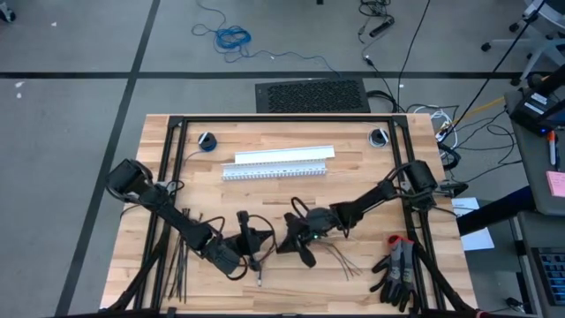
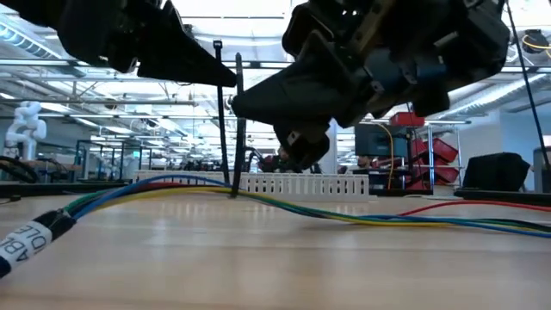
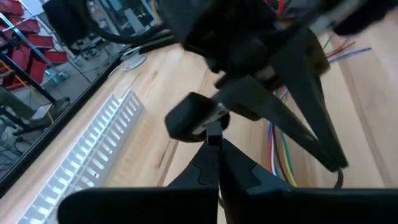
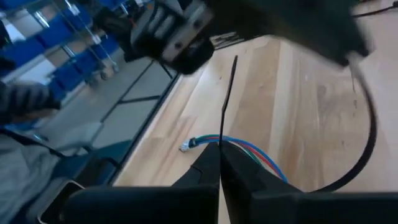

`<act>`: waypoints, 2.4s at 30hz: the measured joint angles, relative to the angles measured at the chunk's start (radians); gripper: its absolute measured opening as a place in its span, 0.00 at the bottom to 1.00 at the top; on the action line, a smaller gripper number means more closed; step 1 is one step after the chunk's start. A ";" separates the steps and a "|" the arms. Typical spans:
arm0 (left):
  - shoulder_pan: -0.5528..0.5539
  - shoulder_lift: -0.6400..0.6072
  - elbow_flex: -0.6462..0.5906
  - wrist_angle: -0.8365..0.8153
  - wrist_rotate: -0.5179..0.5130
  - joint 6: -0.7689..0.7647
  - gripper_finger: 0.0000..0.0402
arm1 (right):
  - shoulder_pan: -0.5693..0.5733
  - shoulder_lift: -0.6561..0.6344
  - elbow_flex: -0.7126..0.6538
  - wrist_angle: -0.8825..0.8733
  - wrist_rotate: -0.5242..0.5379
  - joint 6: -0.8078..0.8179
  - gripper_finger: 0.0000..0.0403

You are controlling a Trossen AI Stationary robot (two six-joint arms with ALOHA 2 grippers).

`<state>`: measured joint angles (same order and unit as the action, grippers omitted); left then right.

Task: Ziptie cables
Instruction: Wrap the black zip tie on the cables

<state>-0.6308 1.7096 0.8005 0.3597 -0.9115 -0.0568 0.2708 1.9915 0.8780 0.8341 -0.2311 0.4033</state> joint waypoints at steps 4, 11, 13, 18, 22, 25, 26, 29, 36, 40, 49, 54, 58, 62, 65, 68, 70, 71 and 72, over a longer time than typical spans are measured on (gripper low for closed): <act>0.000 0.054 0.011 -0.001 0.002 0.051 0.00 | -0.011 0.000 0.000 0.002 -0.012 0.042 0.00; 0.002 0.193 0.098 -0.005 -0.058 0.189 0.00 | -0.016 0.000 0.000 -0.003 -0.013 0.118 0.00; 0.002 0.223 0.124 -0.007 -0.087 0.250 0.00 | -0.016 0.000 0.000 -0.018 -0.013 0.141 0.00; 0.002 0.248 0.152 -0.009 -0.173 0.331 0.00 | -0.014 0.000 0.000 -0.073 -0.012 0.162 0.00; 0.002 0.245 0.152 -0.028 -0.219 0.333 0.00 | -0.009 0.000 0.000 -0.079 -0.011 0.165 0.00; 0.002 0.245 0.152 -0.033 -0.224 0.333 0.00 | -0.008 0.000 0.000 -0.079 -0.009 0.165 0.00; 0.002 0.245 0.152 -0.034 -0.223 0.330 0.00 | -0.008 0.000 0.000 -0.079 -0.008 0.165 0.00; 0.002 0.245 0.152 -0.036 -0.223 0.328 0.00 | -0.007 0.000 0.000 -0.085 -0.007 0.165 0.00; 0.002 0.245 0.152 -0.035 -0.223 0.327 0.00 | -0.012 0.000 0.000 -0.097 -0.002 0.160 0.00; 0.002 0.245 0.152 -0.029 -0.224 0.327 0.00 | -0.025 0.000 0.000 -0.112 0.017 0.157 0.00; 0.001 0.245 0.151 -0.032 -0.224 0.325 0.00 | -0.034 0.000 0.000 -0.108 0.020 0.142 0.00; 0.001 0.245 0.151 -0.033 -0.223 0.325 0.00 | -0.020 0.000 0.000 -0.104 0.020 0.142 0.00; 0.001 0.245 0.151 -0.033 -0.223 0.325 0.00 | -0.020 0.000 0.000 -0.104 0.020 0.142 0.00; 0.001 0.245 0.151 -0.033 -0.223 0.325 0.00 | -0.020 0.000 0.000 -0.104 0.020 0.139 0.00; 0.001 0.245 0.151 -0.033 -0.223 0.324 0.00 | -0.020 0.000 0.000 -0.105 0.020 0.136 0.00; 0.001 0.245 0.150 -0.033 -0.223 0.324 0.00 | -0.020 0.000 0.000 -0.105 0.020 0.135 0.00; 0.001 0.245 0.150 -0.033 -0.220 0.324 0.00 | -0.021 0.000 0.000 -0.104 0.020 0.135 0.00; 0.001 0.245 0.150 -0.033 -0.214 0.324 0.00 | -0.021 0.000 0.000 -0.103 0.020 0.135 0.00; 0.001 0.245 0.150 -0.034 -0.207 0.324 0.00 | -0.021 0.000 0.000 -0.101 0.020 0.135 0.00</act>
<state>-0.6300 1.9545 0.9508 0.3261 -1.1184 0.2668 0.2500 1.9915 0.8780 0.7334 -0.2111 0.5381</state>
